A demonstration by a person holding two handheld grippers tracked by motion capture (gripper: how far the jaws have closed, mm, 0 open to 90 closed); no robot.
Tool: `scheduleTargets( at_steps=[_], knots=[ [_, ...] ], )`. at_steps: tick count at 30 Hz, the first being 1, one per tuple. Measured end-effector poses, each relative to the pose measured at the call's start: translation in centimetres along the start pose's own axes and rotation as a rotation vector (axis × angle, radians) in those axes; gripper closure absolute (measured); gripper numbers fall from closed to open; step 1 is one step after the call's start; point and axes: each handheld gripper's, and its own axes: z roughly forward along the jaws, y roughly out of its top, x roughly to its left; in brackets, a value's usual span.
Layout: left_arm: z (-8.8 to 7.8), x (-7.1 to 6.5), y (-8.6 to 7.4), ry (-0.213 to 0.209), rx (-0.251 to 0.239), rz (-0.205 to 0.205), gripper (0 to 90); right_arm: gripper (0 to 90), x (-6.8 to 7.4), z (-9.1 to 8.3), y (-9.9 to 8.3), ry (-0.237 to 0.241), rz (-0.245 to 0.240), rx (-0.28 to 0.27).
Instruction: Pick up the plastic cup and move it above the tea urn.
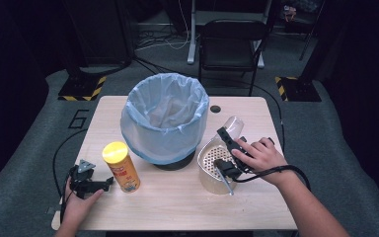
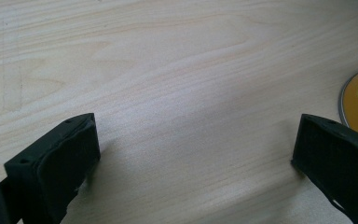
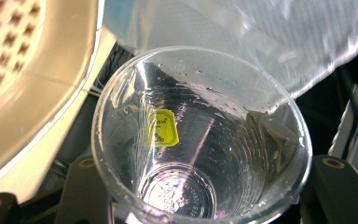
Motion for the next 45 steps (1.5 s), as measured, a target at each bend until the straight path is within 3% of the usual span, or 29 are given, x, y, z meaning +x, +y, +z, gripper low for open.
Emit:
scheduleTargets(
  at_steps=[2,5,6,7,8,10,11,12,13,17,18,19,21,22,25,29,30,32,40,45],
  knots=[
    [0.0,0.0,0.0,0.001,0.0,0.003,0.4,40.1,-0.1,0.1,-0.1,0.003,0.028,0.001],
    [0.0,0.0,0.0,0.001,0.0,0.002,0.4,39.9,0.0,0.1,-0.8,0.0,0.308,0.02],
    [0.0,0.0,0.0,0.0,0.0,0.002,0.4,39.8,-0.3,0.0,-1.3,-0.003,0.461,0.014],
    [0.0,0.0,0.0,0.001,0.0,0.002,0.4,39.7,-0.6,0.0,-1.6,-0.002,0.513,0.004],
    [0.0,0.0,0.0,0.001,0.0,0.002,0.4,39.6,-0.8,0.0,-2.0,-0.005,0.609,-0.001],
    [0.0,0.0,0.0,0.001,0.0,0.002,0.4,39.5,-1.0,-0.1,-2.8,-0.002,0.745,-0.019],
    [0.0,0.0,0.0,0.001,0.0,0.002,0.4,39.4,-1.1,-0.1,-3.3,-0.004,0.849,-0.043],
    [0.0,0.0,0.0,0.0,0.0,0.002,0.4,39.4,-1.1,-0.1,-3.7,-0.004,0.908,-0.054],
    [0.0,0.0,0.0,0.001,0.0,0.002,0.4,39.4,-1.1,0.0,-4.1,-0.001,1.002,-0.068],
    [0.0,0.0,0.0,0.0,0.0,0.002,0.4,39.5,-1.0,0.2,-5.4,0.051,1.293,-0.15],
    [0.0,0.0,0.0,0.0,0.0,0.002,0.4,39.5,-1.0,0.2,-5.4,0.051,1.293,-0.15],
    [0.0,0.0,0.0,0.001,0.0,0.002,0.4,39.5,-1.0,0.3,-5.6,0.055,1.323,-0.159],
    [0.0,0.0,0.0,0.0,0.0,0.0,0.4,39.5,-1.0,0.4,-6.0,0.087,1.413,-0.192],
    [0.0,0.0,0.0,0.001,0.0,0.002,0.4,39.5,-1.1,0.5,-6.3,0.14,1.492,-0.226],
    [0.0,0.0,0.0,0.001,0.0,0.002,0.4,39.6,-1.2,0.7,-6.7,0.171,1.571,-0.258],
    [0.0,0.0,0.0,0.001,0.0,0.002,0.4,39.8,-1.5,0.6,-7.5,0.238,1.76,-0.318],
    [0.0,0.0,0.0,0.0,0.0,0.002,0.4,39.8,-1.6,0.5,-7.8,0.247,1.784,-0.329],
    [0.0,0.0,0.0,0.001,0.0,0.002,0.4,39.9,-1.9,0.5,-8.1,0.249,1.796,-0.327],
    [0.0,0.0,0.0,0.001,0.0,0.002,0.4,39.9,-3.3,0.0,-8.9,0.289,1.759,-0.312],
    [0.0,0.0,0.0,0.001,0.0,0.002,0.4,39.9,-5.4,-0.5,-9.7,0.3,1.739,-0.315]
  ],
)
